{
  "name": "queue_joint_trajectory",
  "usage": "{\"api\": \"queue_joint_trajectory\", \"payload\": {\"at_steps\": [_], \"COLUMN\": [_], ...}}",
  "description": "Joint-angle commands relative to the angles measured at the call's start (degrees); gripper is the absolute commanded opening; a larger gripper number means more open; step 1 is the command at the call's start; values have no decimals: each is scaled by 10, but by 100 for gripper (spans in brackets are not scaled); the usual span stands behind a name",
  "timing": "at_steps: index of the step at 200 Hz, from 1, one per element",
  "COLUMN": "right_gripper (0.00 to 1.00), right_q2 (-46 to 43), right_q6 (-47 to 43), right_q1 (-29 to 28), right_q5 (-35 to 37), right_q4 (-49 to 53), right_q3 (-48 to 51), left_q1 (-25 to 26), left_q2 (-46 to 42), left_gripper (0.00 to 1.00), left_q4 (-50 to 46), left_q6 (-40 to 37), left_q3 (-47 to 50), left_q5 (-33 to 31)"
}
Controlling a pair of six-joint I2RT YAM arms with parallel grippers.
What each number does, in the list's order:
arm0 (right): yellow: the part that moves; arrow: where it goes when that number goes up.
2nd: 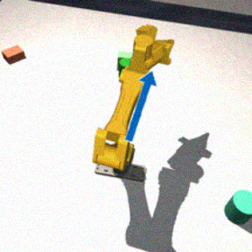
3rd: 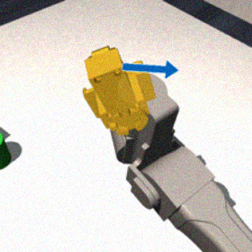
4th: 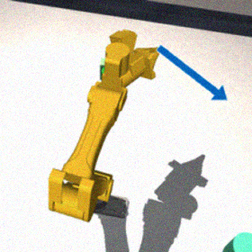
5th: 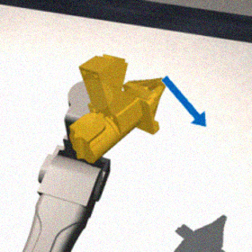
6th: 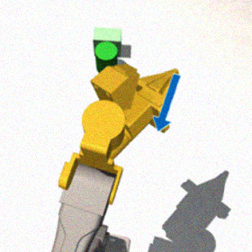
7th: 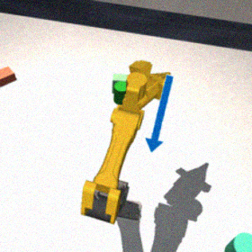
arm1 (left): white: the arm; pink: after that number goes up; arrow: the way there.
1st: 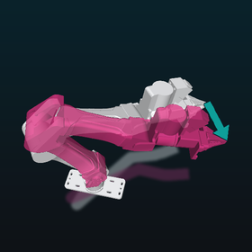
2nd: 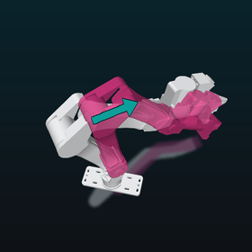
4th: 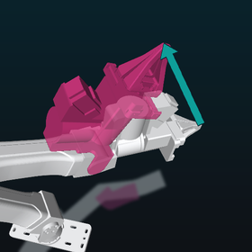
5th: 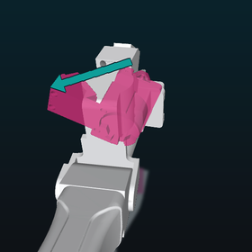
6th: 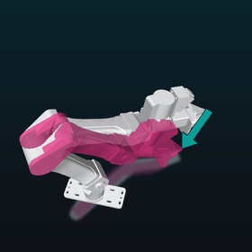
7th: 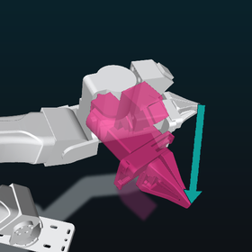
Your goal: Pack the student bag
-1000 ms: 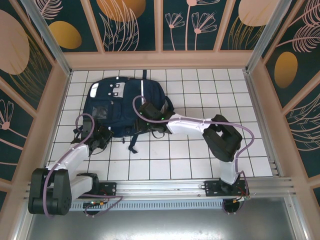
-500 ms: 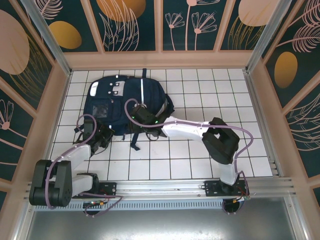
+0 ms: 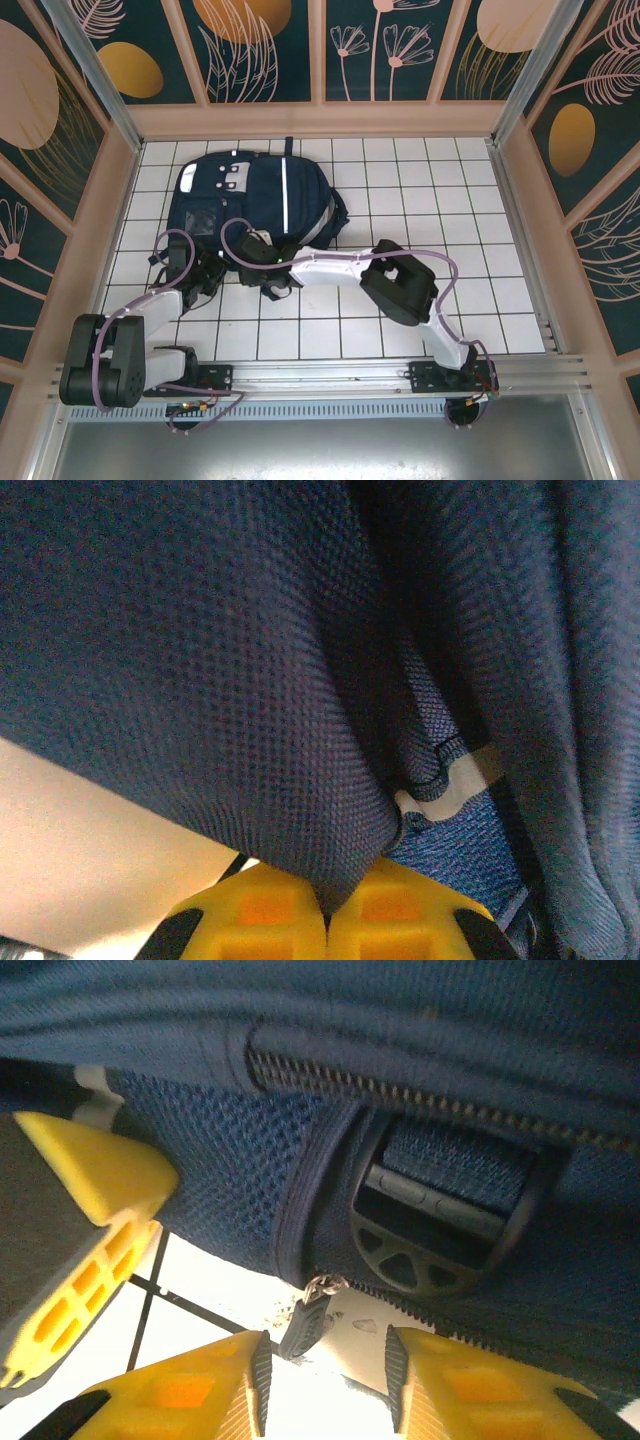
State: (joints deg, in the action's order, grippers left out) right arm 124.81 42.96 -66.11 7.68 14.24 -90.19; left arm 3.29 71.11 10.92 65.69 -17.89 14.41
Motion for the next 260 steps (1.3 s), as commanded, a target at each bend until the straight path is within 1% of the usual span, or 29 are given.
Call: {"api": "queue_joint_trajectory", "payload": {"at_steps": [1,26,58,81,124,171,188,206,235,260], "right_gripper": [36,34,34,35,50,57,57,56,44,38], "right_q2": [14,36,51,75,81,90,108,112,94,74], "right_q6": [47,68,78,98,96,98,108,118,136,142], "right_q1": [-3,-3,-8,-11,-18,-20,-17,-16,-17,-18], "right_q5": [12,16,22,41,46,54,61,71,89,94], "right_q4": [23,49,48,96,98,101,135,156,168,159], "right_q3": [-23,-44,-59,-95,-107,-129,-157,-161,-134,-101], "left_q1": [-3,-3,-3,-3,-3,-3,-3,-3,-3,-3], "left_q2": [10,10,12,12,15,17,18,22,27,35], "left_gripper": [0,0,0,0,0,0,0,0,0,0], "left_q4": [17,11,12,15,15,16,16,16,18,20], "left_q6": [-19,-20,-20,-19,-21,-22,-23,-24,-25,-27], "left_q3": [7,9,11,11,11,11,9,8,6,3], "left_q5": [8,10,13,17,19,22,20,19,19,19]}}
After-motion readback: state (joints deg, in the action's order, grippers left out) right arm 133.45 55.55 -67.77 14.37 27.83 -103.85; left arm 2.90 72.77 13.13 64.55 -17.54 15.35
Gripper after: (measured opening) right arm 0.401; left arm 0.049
